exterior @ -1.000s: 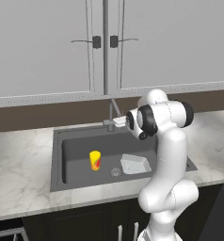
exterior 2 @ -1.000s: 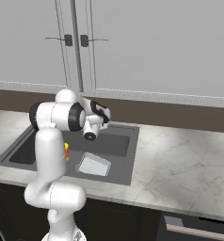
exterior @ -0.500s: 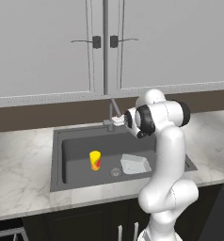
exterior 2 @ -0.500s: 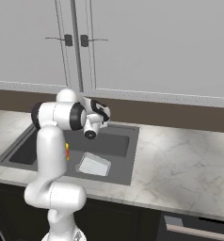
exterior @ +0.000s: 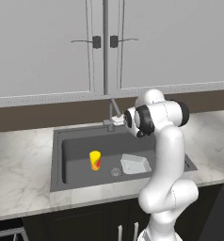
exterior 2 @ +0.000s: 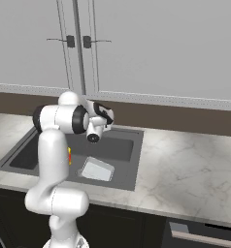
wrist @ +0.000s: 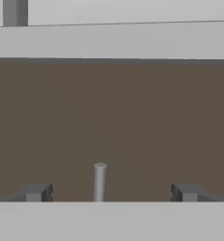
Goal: Pick the cup and tupperware and place them in the sink. Then turn on the water.
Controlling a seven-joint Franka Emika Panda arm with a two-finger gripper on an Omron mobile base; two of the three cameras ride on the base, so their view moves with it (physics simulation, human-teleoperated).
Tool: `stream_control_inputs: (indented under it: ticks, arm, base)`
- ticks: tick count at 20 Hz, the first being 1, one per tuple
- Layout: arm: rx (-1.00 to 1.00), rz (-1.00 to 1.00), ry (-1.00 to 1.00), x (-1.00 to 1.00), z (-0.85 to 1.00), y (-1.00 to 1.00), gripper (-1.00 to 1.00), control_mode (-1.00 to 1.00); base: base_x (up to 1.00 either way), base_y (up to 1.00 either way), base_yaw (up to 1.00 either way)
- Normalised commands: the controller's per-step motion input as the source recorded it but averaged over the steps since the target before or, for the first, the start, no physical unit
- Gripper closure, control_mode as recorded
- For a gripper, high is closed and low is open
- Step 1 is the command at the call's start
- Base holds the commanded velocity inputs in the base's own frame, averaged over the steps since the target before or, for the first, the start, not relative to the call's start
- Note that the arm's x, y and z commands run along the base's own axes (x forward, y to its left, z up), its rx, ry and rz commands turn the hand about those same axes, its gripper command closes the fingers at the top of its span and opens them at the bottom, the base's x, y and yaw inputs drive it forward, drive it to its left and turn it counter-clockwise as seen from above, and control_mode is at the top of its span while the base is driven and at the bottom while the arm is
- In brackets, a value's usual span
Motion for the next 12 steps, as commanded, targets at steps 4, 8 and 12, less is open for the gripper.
stream_control_inputs:
  ticks: [4,8,12]
  arm:
    - [0.03,0.0,0.0,0.0,0.0,-0.2,-1.0,-1.0]
    - [0.05,0.0,0.0,0.0,0.0,-0.33,-1.0,-1.0]
    - [0.05,0.0,0.0,0.0,0.0,-0.29,-1.0,-1.0]
  base:
    - [0.0,0.0,0.0]
    - [0.0,0.0,0.0]
    - [0.0,0.0,0.0]
